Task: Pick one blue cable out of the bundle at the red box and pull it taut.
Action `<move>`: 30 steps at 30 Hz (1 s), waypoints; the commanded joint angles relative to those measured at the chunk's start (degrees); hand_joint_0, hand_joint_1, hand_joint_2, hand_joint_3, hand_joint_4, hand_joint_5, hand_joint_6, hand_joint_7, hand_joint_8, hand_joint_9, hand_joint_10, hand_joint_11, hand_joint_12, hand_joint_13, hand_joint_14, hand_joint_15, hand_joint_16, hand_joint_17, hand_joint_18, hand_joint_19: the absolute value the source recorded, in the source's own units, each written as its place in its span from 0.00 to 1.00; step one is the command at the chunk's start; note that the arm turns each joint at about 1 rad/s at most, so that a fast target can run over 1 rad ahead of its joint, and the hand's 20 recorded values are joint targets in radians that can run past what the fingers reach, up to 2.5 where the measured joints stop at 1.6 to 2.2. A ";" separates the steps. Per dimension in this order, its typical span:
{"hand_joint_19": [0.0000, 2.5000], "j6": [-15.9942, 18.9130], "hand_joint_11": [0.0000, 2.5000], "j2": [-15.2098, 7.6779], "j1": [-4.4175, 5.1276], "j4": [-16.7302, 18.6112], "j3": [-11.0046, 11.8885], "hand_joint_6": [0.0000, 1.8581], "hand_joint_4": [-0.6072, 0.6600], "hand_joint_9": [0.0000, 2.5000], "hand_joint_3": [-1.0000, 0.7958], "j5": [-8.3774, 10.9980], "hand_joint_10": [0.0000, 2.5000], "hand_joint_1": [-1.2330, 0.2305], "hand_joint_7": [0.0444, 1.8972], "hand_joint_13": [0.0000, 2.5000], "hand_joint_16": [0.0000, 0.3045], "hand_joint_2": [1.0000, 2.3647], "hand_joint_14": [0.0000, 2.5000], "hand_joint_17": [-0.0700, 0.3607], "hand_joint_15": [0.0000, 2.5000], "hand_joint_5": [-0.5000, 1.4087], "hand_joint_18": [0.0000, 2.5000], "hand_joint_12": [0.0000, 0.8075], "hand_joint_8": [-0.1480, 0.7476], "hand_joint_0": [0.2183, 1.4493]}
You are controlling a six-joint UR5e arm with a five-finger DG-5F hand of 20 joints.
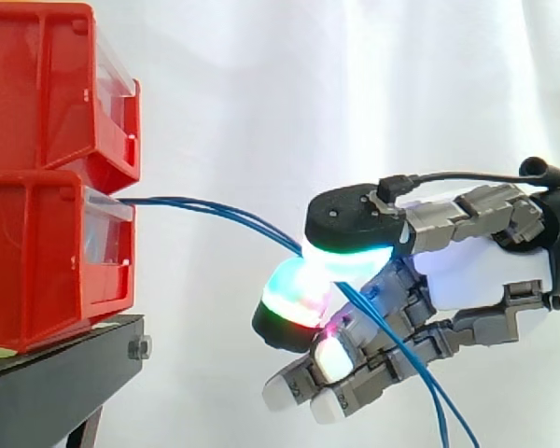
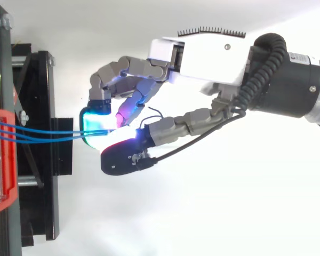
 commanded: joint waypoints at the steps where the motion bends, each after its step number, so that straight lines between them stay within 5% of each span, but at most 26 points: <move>1: 0.07 0.00 0.17 0.00 0.03 0.00 0.05 0.45 0.60 0.35 0.50 0.07 0.00 0.25 0.56 0.16 0.16 0.02 0.00 0.42 0.06 0.21 0.16 0.44 0.54 0.30; 23: 0.08 0.00 0.11 0.00 -0.06 0.00 -0.04 0.37 0.59 0.39 0.47 -0.02 0.00 0.42 0.63 0.17 0.18 0.01 0.00 0.45 0.05 0.26 0.15 0.46 0.49 0.28; 30: 0.08 0.00 0.12 0.00 0.03 0.00 0.05 0.36 0.58 0.38 0.43 -0.02 0.00 0.40 0.66 0.16 0.18 0.01 0.00 0.44 0.05 0.25 0.14 0.45 0.49 0.25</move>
